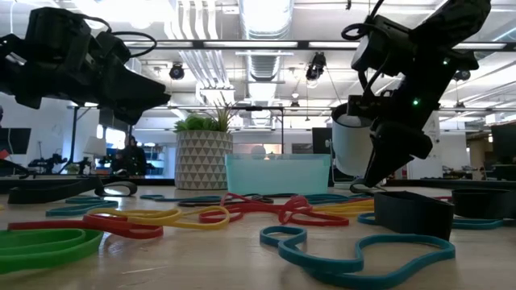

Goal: Pick and place rubber bands into bin
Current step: Put the black rubber band into the green bin

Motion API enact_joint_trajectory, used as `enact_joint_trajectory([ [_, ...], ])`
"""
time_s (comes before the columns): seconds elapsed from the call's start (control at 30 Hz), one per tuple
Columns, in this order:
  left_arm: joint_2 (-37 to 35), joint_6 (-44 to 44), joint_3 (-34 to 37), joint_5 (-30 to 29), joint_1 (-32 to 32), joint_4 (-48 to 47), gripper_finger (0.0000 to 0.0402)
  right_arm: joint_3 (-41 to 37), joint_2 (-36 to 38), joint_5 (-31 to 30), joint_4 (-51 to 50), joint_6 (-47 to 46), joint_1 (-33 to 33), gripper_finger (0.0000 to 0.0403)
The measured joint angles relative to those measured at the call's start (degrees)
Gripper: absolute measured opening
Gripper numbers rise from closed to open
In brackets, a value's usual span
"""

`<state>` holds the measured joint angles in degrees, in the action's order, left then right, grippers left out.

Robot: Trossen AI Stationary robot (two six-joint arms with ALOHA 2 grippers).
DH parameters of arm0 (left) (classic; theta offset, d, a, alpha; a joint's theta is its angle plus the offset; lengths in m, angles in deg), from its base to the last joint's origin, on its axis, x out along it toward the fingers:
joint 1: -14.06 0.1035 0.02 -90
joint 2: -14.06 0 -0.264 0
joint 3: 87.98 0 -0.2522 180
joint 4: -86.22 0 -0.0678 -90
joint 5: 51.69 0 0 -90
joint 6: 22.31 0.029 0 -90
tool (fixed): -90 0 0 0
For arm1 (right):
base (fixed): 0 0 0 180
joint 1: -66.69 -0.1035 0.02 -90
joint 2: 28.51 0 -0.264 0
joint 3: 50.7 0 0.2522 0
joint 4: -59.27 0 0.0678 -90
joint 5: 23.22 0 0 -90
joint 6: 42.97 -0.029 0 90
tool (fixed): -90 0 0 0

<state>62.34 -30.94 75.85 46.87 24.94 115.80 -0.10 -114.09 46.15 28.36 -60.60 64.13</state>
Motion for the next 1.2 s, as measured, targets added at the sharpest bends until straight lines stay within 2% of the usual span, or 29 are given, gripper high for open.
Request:
enact_joint_trajectory([
  [0.57, 0.0, 0.0, 0.0, 0.0, 0.0, 0.0, 0.0141, -0.8, 0.0, 0.1, 1.5, -1.0, 0.0, 0.0130],
  [1.2, 0.0, 0.0, 0.0, 0.0, 0.0, 0.0, 0.0141, -0.8, 0.0, 0.1, 1.6, -1.3, 0.0, 0.0011],
])
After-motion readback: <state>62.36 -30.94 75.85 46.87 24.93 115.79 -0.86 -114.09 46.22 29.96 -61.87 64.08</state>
